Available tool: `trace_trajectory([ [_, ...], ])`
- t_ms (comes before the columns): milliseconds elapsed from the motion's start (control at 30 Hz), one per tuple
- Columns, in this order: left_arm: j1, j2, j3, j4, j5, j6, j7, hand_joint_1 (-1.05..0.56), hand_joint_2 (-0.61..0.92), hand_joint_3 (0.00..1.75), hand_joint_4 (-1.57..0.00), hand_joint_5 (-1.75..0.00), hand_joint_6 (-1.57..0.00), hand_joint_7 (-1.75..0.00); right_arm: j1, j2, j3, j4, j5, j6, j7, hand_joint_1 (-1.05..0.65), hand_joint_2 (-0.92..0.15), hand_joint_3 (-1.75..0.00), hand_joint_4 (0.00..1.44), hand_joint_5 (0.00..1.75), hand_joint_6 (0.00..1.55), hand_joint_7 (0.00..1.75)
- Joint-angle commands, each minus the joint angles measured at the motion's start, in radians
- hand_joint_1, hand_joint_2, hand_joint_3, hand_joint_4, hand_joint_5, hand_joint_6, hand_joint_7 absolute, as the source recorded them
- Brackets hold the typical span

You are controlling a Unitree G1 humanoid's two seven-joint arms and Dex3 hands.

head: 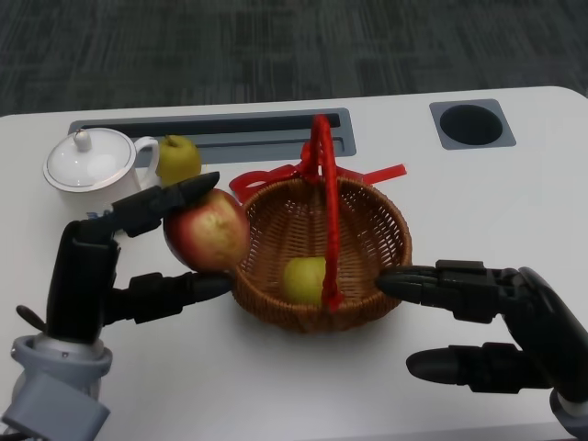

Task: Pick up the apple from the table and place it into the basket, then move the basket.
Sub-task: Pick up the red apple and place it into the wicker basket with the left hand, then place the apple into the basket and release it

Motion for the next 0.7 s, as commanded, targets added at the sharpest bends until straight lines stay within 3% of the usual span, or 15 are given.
trace_trajectory([
  [33,-0.019,-0.009,-0.004,-0.019,0.016,0.013,-0.006,-0.16,0.79,0.0,-1.28,-0.03,-1.15,-0.02,-0.005,-0.006,-0.006,0.007,-0.003,-0.012,-0.011,-0.54,-0.92,-0.04,0.75,0.0,0.68,0.0],
  [700,-0.145,-0.055,-0.056,0.048,0.067,0.151,-0.033,0.01,0.76,0.0,-1.31,-0.04,-1.19,-0.02,0.021,0.001,-0.006,-0.023,-0.009,-0.006,-0.027,-0.54,-0.92,-0.04,0.75,0.0,0.69,0.0],
])
